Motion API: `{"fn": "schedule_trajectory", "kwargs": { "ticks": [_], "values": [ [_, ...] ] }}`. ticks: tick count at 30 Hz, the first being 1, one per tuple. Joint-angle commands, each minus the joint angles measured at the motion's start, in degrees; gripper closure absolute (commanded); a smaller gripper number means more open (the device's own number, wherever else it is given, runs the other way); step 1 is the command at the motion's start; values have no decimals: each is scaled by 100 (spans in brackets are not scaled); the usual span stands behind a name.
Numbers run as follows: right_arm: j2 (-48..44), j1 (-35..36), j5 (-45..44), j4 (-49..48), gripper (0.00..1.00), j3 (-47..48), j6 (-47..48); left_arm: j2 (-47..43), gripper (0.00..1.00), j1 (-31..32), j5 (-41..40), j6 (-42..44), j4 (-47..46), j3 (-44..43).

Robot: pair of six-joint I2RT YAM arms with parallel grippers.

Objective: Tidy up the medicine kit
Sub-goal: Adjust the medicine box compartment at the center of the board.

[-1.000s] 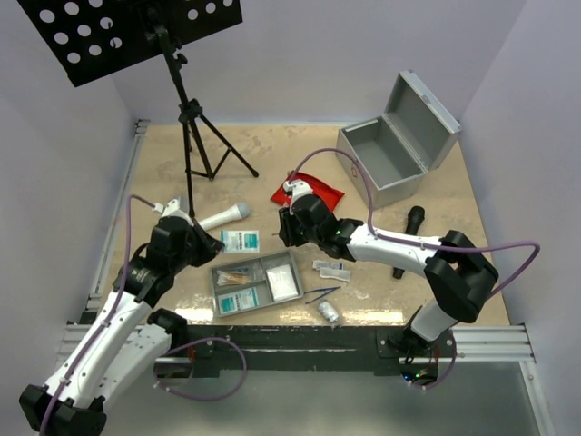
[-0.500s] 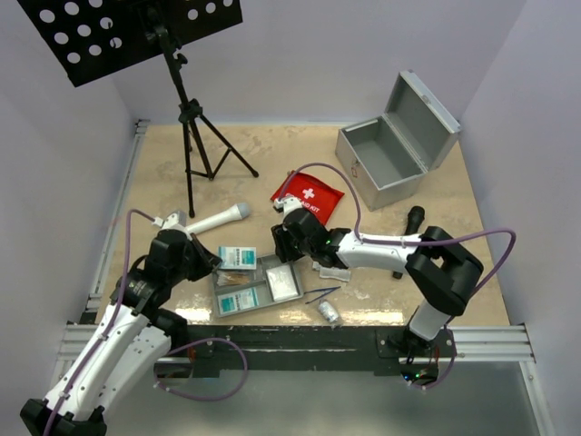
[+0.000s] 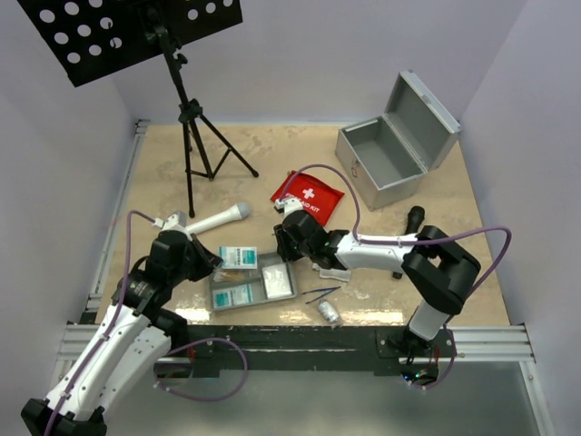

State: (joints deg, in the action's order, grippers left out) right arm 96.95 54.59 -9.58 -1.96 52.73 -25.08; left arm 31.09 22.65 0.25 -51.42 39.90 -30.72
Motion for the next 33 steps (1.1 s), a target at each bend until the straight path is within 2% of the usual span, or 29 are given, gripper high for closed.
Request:
{"fn": "schedule_trajectory", "kwargs": {
  "ticks": [1, 3, 7, 12, 21, 33],
  "values": [
    [254, 8, 44, -6, 74, -96, -102, -59, 100, 28, 28, -26, -184, -30],
    [298, 8, 80, -50, 76, -105, -146, -59, 100, 28, 28, -26, -211, -48],
    [9, 8, 150, -296, 59, -280, -225, -51, 100, 28, 10, -35, -228, -57],
    [-194, 8, 141, -341, 55, -307, -120, -51, 100, 28, -8, -35, -272, -66],
    [123, -1, -122, 89, 75, 61, 144, 292, 100, 28, -209, -17, -307, -92],
    [43, -343, -465, 705, 79, 299, 714, 907, 100, 28, -166, 290, -422, -259]
  ]
}}
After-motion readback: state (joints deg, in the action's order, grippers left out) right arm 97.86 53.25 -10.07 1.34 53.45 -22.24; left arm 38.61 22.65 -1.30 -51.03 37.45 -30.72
